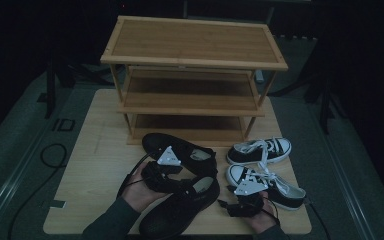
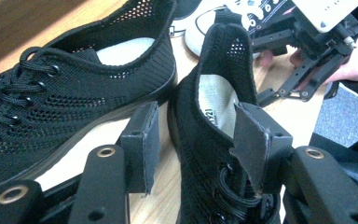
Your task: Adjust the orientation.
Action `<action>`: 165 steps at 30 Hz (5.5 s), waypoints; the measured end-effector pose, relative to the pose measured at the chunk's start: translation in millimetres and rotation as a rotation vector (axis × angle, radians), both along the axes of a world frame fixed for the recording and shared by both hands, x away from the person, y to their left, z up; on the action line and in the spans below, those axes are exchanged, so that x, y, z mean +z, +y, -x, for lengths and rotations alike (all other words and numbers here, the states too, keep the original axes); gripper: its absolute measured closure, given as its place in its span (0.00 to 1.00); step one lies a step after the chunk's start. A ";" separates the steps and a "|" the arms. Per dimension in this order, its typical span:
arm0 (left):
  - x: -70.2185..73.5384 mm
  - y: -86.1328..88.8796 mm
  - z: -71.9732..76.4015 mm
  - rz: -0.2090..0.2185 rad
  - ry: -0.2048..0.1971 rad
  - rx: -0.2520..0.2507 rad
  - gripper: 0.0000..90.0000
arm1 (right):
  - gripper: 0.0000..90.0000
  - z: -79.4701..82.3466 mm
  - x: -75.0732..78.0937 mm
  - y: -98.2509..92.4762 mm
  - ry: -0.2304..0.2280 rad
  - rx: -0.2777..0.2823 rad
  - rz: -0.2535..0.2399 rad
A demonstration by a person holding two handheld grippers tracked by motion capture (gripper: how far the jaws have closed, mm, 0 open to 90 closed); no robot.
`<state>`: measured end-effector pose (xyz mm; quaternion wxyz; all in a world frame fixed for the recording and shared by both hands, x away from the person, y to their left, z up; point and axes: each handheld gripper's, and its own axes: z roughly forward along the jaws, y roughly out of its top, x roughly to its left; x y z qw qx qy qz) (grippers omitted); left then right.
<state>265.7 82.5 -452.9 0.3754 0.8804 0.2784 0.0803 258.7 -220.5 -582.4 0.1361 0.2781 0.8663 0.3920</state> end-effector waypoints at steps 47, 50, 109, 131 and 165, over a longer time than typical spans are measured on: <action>-4.3 37.4 -44.2 -0.152 -0.005 0.089 0.94 | 0.40 -0.1 -0.1 0.0 -0.002 0.000 -0.001; -7.2 33.7 -49.1 -0.153 -0.017 0.102 0.94 | 0.40 -0.1 -0.1 0.0 -0.002 0.001 -0.001; -16.2 -21.0 -29.4 -0.020 0.053 -0.121 0.96 | 0.40 0.0 -0.1 0.0 -0.002 0.000 -0.002; -14.8 77.2 4.7 -0.046 0.076 0.003 0.97 | 0.40 0.2 -0.1 0.0 -0.001 -0.001 -0.001; -32.7 90.6 -31.5 -0.096 0.081 0.592 0.22 | 0.40 0.2 0.0 -0.1 0.000 0.000 -0.001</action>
